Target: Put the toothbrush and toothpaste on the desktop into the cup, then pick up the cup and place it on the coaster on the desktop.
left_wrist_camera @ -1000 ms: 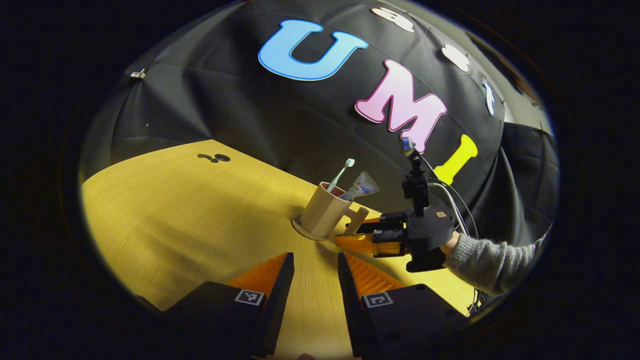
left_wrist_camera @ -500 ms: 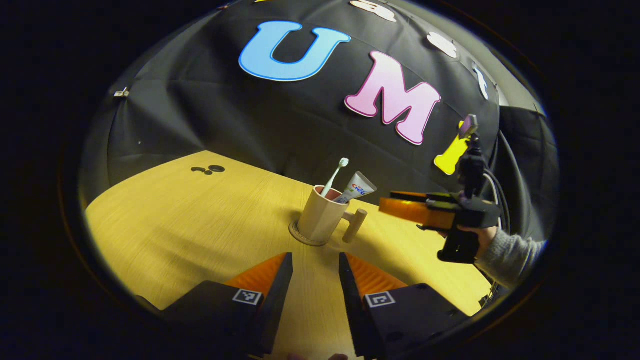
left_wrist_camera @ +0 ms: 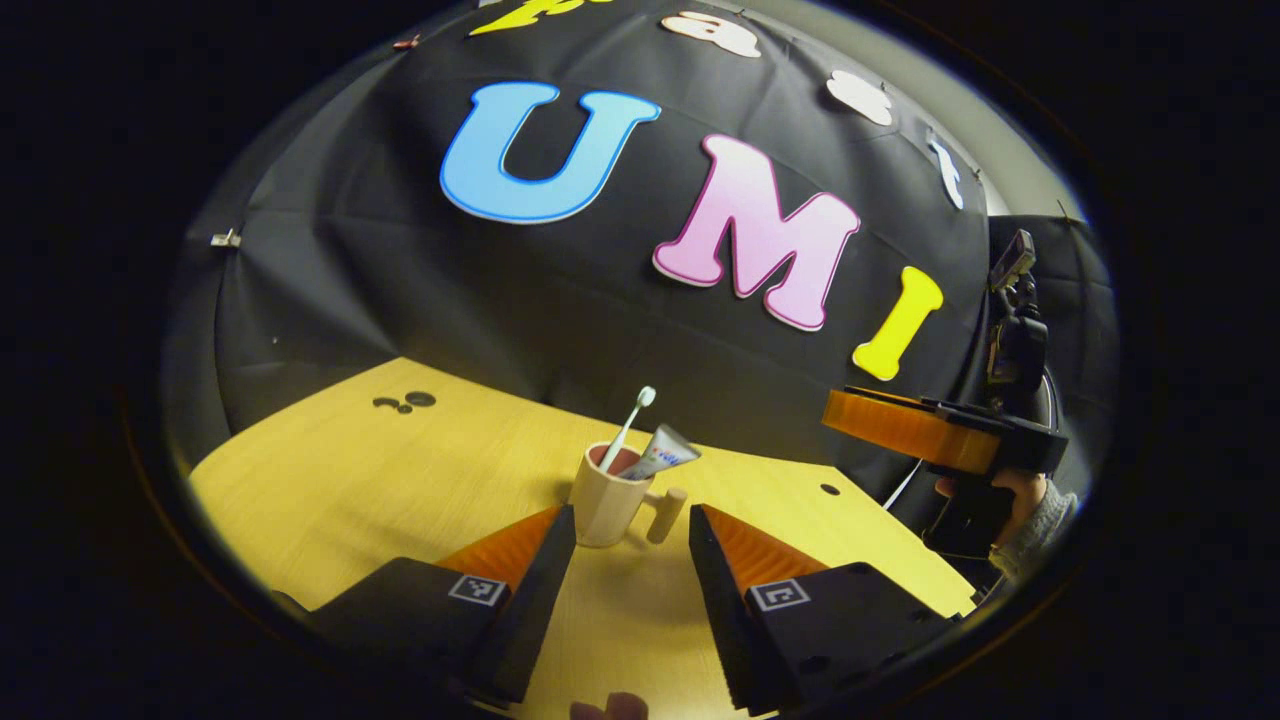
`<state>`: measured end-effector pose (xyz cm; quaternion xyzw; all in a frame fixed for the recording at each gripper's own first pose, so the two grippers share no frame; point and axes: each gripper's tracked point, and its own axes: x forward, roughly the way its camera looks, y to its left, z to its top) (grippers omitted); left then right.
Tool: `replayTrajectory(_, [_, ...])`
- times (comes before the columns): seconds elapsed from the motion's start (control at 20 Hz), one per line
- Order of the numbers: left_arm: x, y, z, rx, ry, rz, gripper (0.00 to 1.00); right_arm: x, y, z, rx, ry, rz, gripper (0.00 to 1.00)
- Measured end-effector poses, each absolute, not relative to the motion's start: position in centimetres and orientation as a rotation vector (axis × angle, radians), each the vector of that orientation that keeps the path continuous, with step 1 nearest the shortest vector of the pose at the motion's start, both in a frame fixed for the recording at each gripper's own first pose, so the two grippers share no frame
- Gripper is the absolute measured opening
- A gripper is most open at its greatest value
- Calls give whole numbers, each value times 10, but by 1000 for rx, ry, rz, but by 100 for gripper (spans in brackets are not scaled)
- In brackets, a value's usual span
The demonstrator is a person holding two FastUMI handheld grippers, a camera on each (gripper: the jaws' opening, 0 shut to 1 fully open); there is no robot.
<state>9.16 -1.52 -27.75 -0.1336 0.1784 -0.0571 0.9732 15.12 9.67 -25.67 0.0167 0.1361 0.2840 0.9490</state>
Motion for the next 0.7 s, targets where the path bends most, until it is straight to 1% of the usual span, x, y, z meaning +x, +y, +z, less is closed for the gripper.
replayTrajectory(0.15, [87, -24, -243, -202, 332, -128, 77, 129, 100, -228, 43, 253, 574, 99])
replayTrajectory(0.3, [78, -37, -209, -103, 306, -148, 84, 104, 101, -198, 100, 236, 564, 98])
replayTrajectory(0.4, [72, -44, -182, -37, 275, -158, 86, 88, 105, -181, 108, 241, 557, 98])
replayTrajectory(0.7, [64, -70, -91, -32, 161, -179, 90, 54, 91, -135, 137, 227, 543, 98])
